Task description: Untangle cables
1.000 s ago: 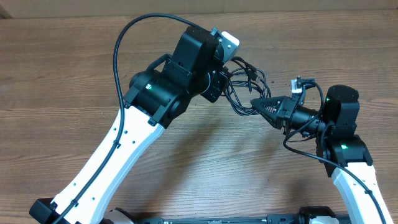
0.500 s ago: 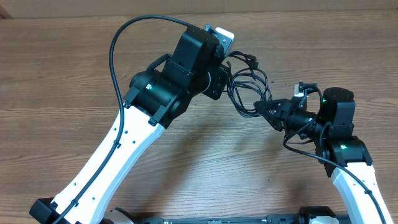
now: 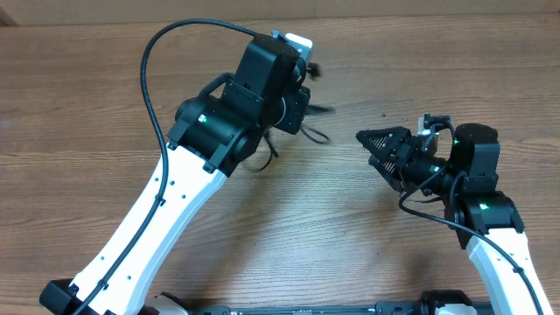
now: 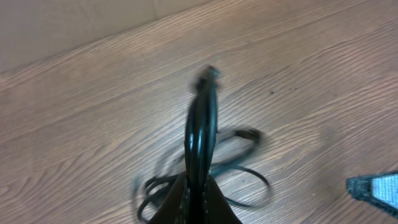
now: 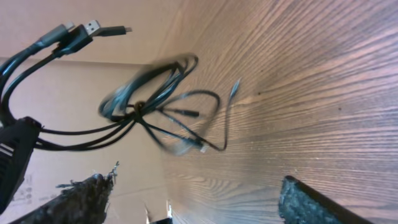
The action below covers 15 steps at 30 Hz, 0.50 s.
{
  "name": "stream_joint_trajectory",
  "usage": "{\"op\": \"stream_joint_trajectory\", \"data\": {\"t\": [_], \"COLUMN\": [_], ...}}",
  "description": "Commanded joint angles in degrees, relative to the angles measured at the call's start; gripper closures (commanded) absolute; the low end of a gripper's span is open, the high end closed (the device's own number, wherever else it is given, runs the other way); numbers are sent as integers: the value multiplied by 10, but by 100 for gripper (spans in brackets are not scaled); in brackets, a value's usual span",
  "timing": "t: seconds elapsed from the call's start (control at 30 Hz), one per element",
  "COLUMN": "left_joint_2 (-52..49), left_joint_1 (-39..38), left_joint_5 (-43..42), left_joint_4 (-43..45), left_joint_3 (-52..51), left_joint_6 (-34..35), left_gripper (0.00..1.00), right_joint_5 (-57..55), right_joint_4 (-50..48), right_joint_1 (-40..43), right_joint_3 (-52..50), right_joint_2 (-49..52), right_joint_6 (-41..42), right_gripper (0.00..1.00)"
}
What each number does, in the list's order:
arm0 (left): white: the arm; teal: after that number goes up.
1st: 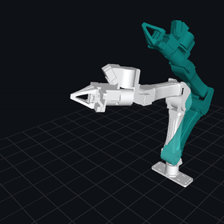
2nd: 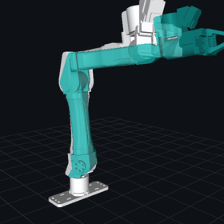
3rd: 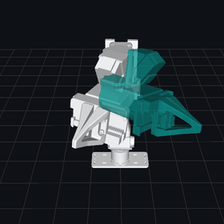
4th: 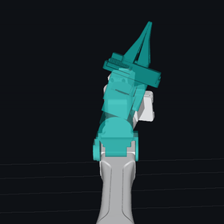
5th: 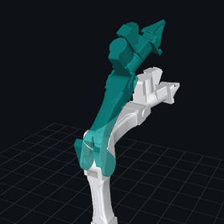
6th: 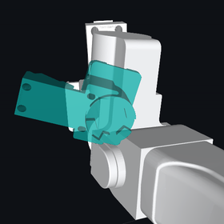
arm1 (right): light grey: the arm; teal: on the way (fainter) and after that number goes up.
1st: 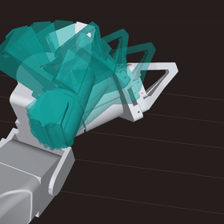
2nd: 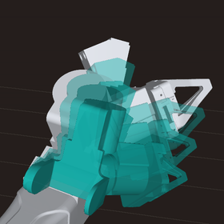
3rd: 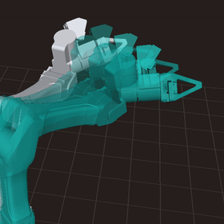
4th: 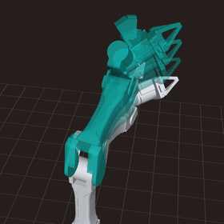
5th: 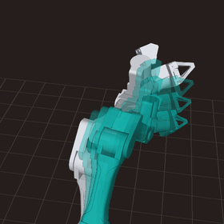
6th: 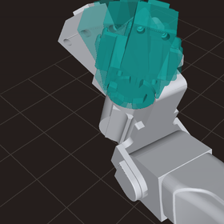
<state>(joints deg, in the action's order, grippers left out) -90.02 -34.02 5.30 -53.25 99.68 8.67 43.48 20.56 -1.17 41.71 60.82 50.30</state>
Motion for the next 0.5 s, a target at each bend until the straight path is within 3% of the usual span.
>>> {"op": "stream_joint_trajectory", "data": {"t": [0.0, 0.3, 0.47], "left_joint_2": [17, 17, 17], "left_joint_1": [7, 7, 7], "left_joint_5": [13, 10, -11], "left_joint_4": [-6, -21, -24], "left_joint_3": [4, 4, 4], "left_joint_6": [3, -14, -14], "left_gripper": [96, 96, 96], "right_joint_5": [-5, -2, 82], "right_joint_4": [-3, -5, -41], "right_joint_1": [0, -1, -1], "right_joint_3": [7, 7, 8], "right_joint_2": [-2, -2, -3], "right_joint_6": [-25, -66, -255], "right_gripper": [8, 1, 0]}}
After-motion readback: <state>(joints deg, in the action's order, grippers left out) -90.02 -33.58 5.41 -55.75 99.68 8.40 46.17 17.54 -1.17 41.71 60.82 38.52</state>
